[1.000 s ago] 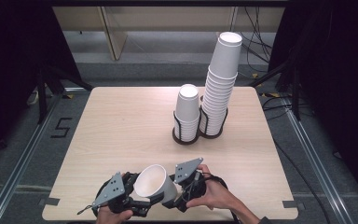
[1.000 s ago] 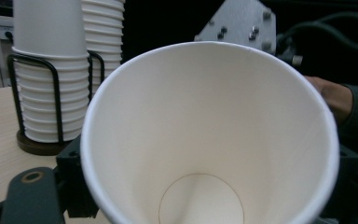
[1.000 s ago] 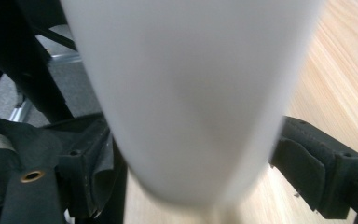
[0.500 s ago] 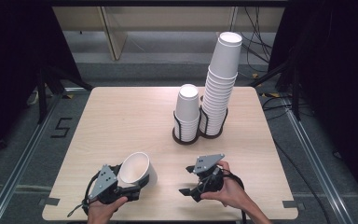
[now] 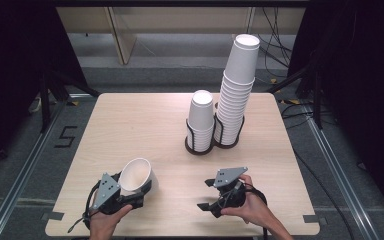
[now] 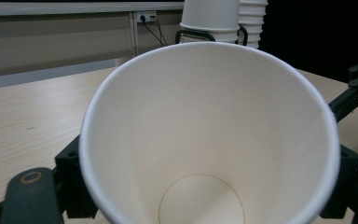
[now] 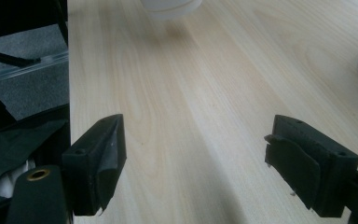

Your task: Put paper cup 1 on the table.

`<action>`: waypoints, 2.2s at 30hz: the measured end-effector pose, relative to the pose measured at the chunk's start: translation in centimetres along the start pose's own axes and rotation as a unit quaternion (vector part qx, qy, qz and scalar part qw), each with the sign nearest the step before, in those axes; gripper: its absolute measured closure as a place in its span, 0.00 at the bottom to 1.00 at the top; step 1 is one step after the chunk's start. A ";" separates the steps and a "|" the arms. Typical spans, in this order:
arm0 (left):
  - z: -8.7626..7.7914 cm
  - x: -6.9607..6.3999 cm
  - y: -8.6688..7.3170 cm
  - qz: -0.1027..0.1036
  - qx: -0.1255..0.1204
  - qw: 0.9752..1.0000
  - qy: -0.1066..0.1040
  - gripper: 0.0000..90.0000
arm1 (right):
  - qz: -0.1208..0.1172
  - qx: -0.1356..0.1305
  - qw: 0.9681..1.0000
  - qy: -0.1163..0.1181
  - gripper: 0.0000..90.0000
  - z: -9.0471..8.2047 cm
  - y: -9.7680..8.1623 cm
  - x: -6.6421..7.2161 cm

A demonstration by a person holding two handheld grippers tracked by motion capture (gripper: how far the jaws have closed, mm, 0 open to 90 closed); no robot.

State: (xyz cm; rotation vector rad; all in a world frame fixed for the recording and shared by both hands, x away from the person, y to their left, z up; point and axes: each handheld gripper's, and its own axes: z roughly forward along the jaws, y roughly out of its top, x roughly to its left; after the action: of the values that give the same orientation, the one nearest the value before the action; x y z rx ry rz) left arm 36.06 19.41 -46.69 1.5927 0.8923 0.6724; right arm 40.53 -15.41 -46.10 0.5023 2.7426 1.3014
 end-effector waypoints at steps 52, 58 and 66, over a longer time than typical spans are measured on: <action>12.3 13.2 2.5 -0.010 0.052 0.989 0.135 0.18 | -0.001 0.017 0.998 -0.058 0.24 -1.8 -2.1 -0.1; 13.9 13.7 2.5 -0.003 0.052 0.989 0.139 0.18 | -0.004 0.021 0.998 -0.057 0.24 -1.5 -2.2 -0.1; 15.3 14.1 2.7 -0.010 0.053 0.987 0.151 0.16 | 0.000 0.028 0.998 -0.056 0.23 -1.4 -2.3 -0.2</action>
State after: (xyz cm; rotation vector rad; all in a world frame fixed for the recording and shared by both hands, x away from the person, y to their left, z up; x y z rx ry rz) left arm 56.81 22.61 -47.72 1.5975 1.1819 0.8809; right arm 39.82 -17.83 -46.99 0.5624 2.6936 1.1606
